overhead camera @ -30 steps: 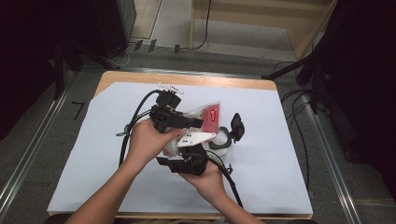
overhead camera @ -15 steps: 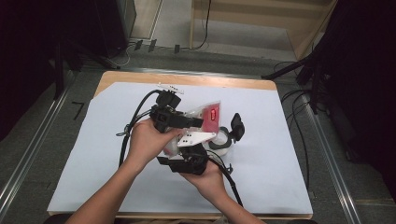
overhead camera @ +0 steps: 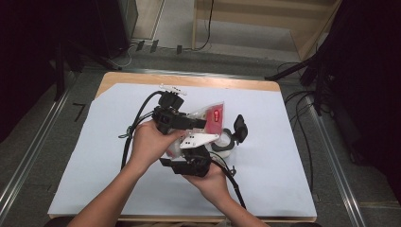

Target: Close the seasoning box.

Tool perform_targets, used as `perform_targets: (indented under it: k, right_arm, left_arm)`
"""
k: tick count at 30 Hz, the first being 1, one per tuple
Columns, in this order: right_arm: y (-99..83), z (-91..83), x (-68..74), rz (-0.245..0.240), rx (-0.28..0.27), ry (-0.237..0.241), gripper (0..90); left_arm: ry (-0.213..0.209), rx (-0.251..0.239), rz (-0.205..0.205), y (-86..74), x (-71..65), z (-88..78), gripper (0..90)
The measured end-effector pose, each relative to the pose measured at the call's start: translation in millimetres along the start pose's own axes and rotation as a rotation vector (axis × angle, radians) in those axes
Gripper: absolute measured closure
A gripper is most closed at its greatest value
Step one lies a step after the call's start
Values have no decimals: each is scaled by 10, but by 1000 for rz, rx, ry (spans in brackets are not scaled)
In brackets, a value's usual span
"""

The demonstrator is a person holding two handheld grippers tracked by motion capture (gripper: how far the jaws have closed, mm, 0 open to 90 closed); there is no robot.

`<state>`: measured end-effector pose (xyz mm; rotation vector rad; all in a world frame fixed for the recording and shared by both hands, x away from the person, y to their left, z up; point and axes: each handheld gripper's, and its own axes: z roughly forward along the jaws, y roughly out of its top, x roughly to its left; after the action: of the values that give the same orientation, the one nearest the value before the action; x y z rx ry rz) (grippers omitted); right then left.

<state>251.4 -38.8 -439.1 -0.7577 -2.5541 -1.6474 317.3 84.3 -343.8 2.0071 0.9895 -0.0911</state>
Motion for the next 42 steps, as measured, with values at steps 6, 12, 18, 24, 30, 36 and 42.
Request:
perform_targets:
  k: [6, 12, 18, 24, 30, 36, 42]
  right_arm:
    - [4, -6, -1, 4, 2, -1, 631]
    - [8, -11, -2, 9, -1, 1, 631]
    - [9, -11, -3, 9, 1, 0, 631]
    - [16, -19, -10, 16, -1, 4, 631]
    - [20, -30, -18, 18, -6, 7, 632]
    - [24, -44, -29, 23, -13, 13, 631]
    - [25, -46, -21, 18, -15, 10, 630]
  left_arm:
    - [5, -1, 1, 6, -6, 7, 633]
    - [14, 8, -4, 16, -11, 9, 640]
    - [11, 18, 1, 19, -4, 11, 630]
    - [9, 8, 20, 20, -5, 19, 626]
    - [18, 1, 40, 20, -32, 23, 613]
    - [28, -17, 29, 24, -43, 29, 620]
    - [64, -16, 13, 30, -73, 24, 655]
